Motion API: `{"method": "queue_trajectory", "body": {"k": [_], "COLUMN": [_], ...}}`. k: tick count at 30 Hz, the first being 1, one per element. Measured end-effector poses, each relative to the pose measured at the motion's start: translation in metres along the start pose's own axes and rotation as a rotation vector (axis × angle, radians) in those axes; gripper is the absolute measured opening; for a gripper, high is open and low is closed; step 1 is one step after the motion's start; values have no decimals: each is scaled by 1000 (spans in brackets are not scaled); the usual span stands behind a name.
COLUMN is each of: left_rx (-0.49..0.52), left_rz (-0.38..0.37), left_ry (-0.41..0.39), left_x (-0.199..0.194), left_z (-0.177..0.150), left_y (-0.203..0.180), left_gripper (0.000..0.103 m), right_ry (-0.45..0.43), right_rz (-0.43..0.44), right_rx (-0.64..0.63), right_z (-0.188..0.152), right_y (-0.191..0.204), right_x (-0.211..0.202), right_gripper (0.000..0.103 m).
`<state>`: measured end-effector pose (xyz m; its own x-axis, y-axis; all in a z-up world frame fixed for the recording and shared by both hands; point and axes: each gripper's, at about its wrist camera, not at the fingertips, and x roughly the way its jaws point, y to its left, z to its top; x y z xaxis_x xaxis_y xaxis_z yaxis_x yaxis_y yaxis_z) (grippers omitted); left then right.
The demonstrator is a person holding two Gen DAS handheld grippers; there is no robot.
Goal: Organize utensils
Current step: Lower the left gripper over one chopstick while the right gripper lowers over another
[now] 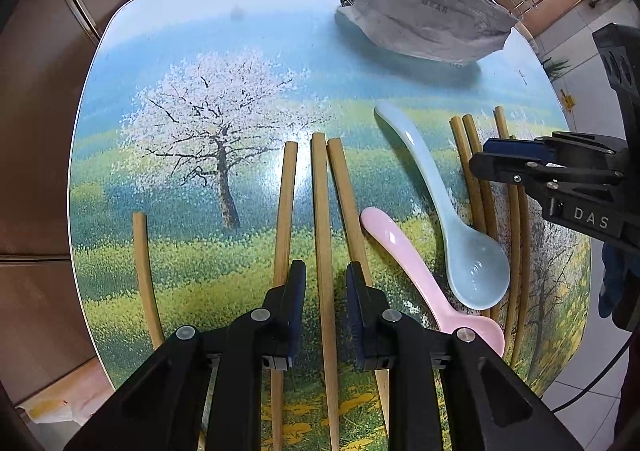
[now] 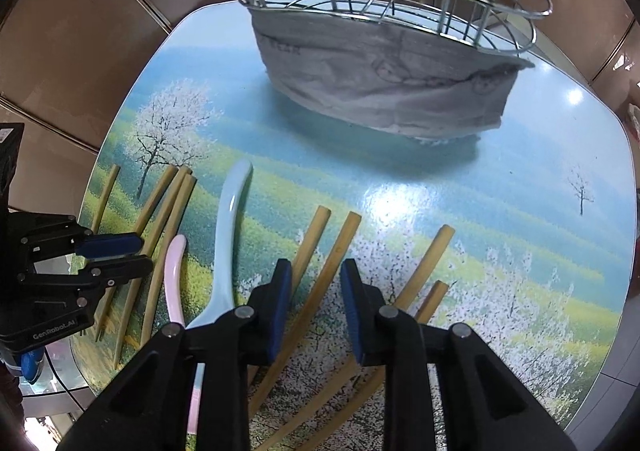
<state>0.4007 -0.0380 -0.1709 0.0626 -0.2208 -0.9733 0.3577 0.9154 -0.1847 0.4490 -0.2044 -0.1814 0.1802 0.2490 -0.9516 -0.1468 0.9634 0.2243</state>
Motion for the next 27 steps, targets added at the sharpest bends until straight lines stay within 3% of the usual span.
{"method": "queue_trajectory", "body": {"k": [17,22,27], "left_rx": [4,-1,19], "left_rz": [20,15,45], "left_ry": [4,15,21], "left_x": [8,8,10], "left_z": [4,8,11], "left_y": [-12,-8,-15], "left_gripper": [20,20,19], "right_ry": [12,21,29], "right_rz": [-56,-91,-118], "right_rx": [-24,-63,-90], "right_z": [5,8,9], "right_y": [4,18,33], "right_x": [2,7,10], "right_gripper": [24,14,14]}}
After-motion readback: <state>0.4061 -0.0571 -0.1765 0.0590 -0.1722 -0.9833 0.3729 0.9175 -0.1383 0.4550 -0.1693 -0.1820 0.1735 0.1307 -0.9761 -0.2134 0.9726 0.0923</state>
